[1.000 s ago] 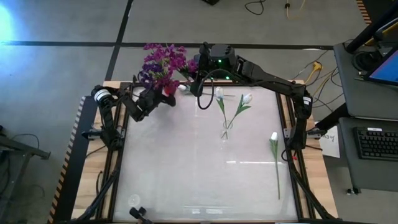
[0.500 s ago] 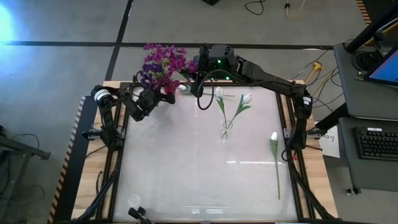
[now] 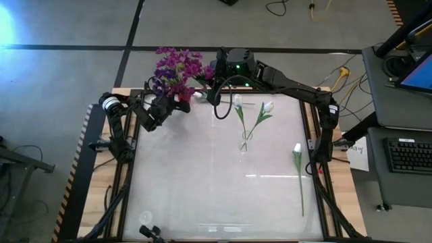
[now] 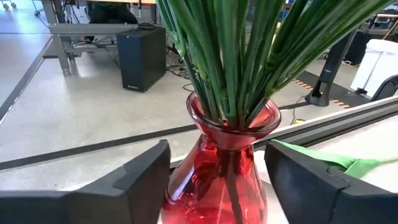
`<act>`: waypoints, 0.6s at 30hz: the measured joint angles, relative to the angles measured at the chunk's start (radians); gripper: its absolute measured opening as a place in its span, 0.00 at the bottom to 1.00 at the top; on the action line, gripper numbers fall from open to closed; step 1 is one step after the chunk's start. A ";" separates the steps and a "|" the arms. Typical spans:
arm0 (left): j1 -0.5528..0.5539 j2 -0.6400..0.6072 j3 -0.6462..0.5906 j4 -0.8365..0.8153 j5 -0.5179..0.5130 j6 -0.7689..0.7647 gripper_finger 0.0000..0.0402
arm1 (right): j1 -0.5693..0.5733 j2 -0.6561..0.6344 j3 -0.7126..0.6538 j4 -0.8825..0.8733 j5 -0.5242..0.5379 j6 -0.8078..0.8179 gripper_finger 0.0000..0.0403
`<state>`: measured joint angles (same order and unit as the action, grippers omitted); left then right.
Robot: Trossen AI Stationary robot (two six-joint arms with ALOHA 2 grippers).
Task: Sort flowers into vase by color
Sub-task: Put the light purple flower into the red vase
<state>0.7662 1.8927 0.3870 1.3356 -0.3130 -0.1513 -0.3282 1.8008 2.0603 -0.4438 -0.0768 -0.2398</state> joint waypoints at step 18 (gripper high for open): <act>0.000 0.000 -0.001 0.001 0.001 0.000 0.48 | 0.000 0.000 0.000 -0.015 0.000 -0.006 0.06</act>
<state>0.7658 1.8927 0.3859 1.3369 -0.3122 -0.1513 -0.3283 1.8008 2.0602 -0.4591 -0.0767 -0.2456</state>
